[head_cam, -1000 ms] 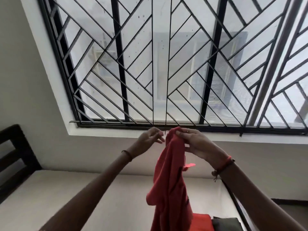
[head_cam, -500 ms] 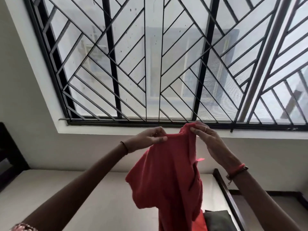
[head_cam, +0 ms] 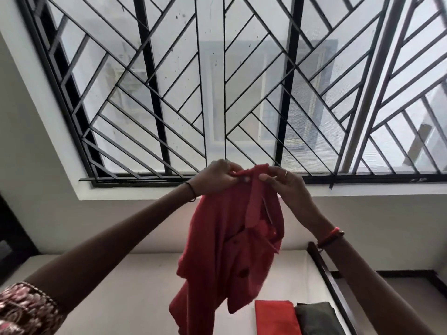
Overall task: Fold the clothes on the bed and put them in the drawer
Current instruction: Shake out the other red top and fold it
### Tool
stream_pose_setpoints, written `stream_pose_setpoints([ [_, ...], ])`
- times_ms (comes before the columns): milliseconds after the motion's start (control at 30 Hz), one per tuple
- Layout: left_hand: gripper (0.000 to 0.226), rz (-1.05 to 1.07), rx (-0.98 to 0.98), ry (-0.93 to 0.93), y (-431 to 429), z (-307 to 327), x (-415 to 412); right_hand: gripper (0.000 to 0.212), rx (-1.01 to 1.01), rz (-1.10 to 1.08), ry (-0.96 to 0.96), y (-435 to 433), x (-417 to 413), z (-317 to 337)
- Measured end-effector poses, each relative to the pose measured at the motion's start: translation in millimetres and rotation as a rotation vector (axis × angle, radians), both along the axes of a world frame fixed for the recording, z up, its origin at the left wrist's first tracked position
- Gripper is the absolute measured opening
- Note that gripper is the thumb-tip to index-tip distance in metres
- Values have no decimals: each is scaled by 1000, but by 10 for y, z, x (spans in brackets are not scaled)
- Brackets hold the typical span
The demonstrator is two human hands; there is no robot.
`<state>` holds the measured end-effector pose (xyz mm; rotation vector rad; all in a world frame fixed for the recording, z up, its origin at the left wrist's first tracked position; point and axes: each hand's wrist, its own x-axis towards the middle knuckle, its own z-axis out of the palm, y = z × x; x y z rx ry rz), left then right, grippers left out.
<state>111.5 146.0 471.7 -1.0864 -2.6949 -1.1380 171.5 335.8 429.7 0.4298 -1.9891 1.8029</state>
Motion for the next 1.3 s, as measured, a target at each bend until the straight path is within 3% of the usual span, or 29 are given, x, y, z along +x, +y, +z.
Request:
stream_pose_setpoints([
  [133,12,34,241,-52,-161,134,-85,63,263,248,-110,266,27,-394],
  [200,15,51,347,-75,-257,219,-77,53,435,266,-188,320,37,-677],
  [300,18,39,366,-78,-394,302,-76,48,575,198,-146,366,-38,-967],
  [467,39,122,341,6,-547,181,-175,37,331,143,-67,473,-177,-866],
  [600,13,175,405,-26,-537,137,-151,39,359,20,105,403,-198,-800],
  [800,9,167,495,-58,-386,236,-165,31,425,-187,313,157,-154,-943],
  [867,11,171,520,-49,-346,266,-181,19,345,-282,328,89,-96,-963],
  [933,14,185,539,-46,-326,279,-197,23,188,-313,194,15,-9,-952],
  [1067,13,217,536,-51,-288,206,-209,20,-498,-63,-319,-111,85,-826],
  [1133,11,209,548,-86,-261,151,-193,21,-734,-6,-455,-106,34,-815],
  [1233,15,210,535,-92,-248,67,-194,12,-882,14,-557,-119,-63,-842],
  [1300,12,230,551,-101,-246,6,-196,22,-918,-2,-600,-120,-129,-856],
])
